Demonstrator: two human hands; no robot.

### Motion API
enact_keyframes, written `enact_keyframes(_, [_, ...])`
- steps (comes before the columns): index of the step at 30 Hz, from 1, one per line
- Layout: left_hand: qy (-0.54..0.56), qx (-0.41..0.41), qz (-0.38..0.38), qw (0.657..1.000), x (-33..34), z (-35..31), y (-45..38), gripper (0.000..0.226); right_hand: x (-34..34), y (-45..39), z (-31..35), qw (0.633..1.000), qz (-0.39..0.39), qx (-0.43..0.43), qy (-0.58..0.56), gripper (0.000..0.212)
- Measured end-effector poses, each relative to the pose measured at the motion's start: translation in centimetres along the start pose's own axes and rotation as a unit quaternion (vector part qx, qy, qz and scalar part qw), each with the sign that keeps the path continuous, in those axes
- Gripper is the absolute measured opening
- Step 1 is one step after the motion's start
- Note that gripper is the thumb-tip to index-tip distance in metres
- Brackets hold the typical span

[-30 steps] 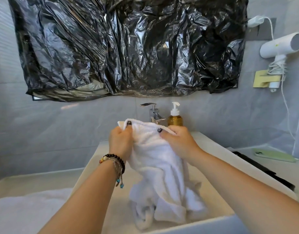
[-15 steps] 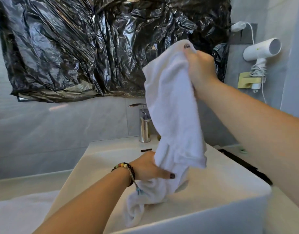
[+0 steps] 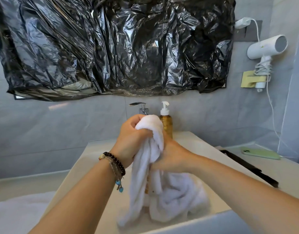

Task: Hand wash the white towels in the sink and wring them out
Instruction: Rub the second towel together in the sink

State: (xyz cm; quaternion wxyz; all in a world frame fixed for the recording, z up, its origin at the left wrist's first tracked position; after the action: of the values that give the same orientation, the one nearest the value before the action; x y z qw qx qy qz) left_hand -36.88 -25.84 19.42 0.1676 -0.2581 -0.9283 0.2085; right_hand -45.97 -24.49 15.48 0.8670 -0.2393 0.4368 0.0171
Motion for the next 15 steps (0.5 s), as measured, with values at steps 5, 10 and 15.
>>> enact_keyframes(5, [0.026, -0.006, 0.087, 0.996, -1.6, -0.3, 0.3, 0.07, -3.1, -3.1, -0.9, 0.95, -0.198, 0.11, -0.215, 0.034])
enact_keyframes(10, [0.042, -0.104, 0.104, 0.988, -1.1, 1.9, 1.0, 0.091, -3.2, -4.4, -0.2, 0.863, -0.246, 0.195, -0.396, 0.038])
enact_keyframes(15, [0.065, -0.128, 0.093, 0.985, -2.0, 2.7, 1.2, 0.041, -3.8, -5.1, 2.7, 0.966, -0.122, 0.13, -0.188, 0.034])
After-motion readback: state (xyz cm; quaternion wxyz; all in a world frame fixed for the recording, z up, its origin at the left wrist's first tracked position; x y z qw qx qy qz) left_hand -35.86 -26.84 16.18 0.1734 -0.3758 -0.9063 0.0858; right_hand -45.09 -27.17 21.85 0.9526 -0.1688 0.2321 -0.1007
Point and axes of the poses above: each hand's wrist, its own y-axis away from the middle knuckle, its own x-axis out of the palm, z = x × y, the point moved 9 cm from there along -y, towards the middle knuckle, and after that the axes turned 14 degrees about y, right-handed, at the moved point
